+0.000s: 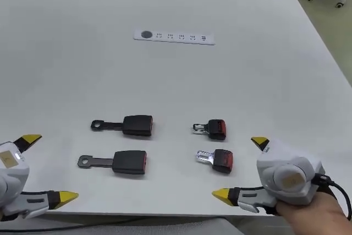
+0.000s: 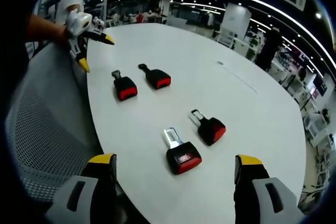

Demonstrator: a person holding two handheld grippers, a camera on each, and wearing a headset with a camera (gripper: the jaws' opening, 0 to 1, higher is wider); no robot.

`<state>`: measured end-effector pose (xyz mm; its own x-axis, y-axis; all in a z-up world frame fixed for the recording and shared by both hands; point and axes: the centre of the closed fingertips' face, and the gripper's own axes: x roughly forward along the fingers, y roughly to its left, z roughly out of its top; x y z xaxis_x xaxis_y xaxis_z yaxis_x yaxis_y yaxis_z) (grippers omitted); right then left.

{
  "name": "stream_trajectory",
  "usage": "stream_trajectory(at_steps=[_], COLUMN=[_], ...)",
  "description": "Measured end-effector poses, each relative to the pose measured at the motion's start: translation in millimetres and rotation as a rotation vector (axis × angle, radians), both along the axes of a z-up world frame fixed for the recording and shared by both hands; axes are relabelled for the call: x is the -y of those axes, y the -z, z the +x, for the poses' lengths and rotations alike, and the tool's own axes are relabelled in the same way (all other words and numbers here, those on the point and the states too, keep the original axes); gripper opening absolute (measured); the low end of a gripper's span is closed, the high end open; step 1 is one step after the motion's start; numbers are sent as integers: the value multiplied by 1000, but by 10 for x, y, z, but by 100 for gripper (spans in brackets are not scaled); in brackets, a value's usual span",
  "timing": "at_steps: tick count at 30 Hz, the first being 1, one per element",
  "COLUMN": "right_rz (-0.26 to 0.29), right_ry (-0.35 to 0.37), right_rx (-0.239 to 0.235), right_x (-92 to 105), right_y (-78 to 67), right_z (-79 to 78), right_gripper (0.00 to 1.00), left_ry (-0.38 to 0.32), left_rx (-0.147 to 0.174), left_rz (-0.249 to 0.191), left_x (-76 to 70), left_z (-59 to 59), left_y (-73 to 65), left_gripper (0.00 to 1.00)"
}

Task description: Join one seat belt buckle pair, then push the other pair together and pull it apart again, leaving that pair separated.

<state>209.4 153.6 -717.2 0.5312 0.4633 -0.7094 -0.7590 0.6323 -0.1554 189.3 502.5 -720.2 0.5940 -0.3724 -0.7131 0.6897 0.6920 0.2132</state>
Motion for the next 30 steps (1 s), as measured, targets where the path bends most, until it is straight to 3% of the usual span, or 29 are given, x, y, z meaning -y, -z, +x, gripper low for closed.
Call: stream_trajectory(at_steps=[10,14,22,25,30], right_rz=[-7,-23,-17,-16,-13], right_ry=[-1,-11,-10,-12,-6], right_rx=[1,10,9,2,-2], right_x=[50,34,-8,-32,-33], right_y=[5,-6,6,18,48], right_z=[6,-7,-38,-84,-104], right_gripper=[93,96,99,99,99], left_ry=[-2,8,-29,-29,8], left_rx=[0,-16,54,31,18], left_rz=[4,18,17,12,29], left_x=[-5,-12,-74,-72,-38], left_z=[5,-21,92,71,26], left_y=[9,56,-72,-23,1], left_gripper=[91,94,100,100,100])
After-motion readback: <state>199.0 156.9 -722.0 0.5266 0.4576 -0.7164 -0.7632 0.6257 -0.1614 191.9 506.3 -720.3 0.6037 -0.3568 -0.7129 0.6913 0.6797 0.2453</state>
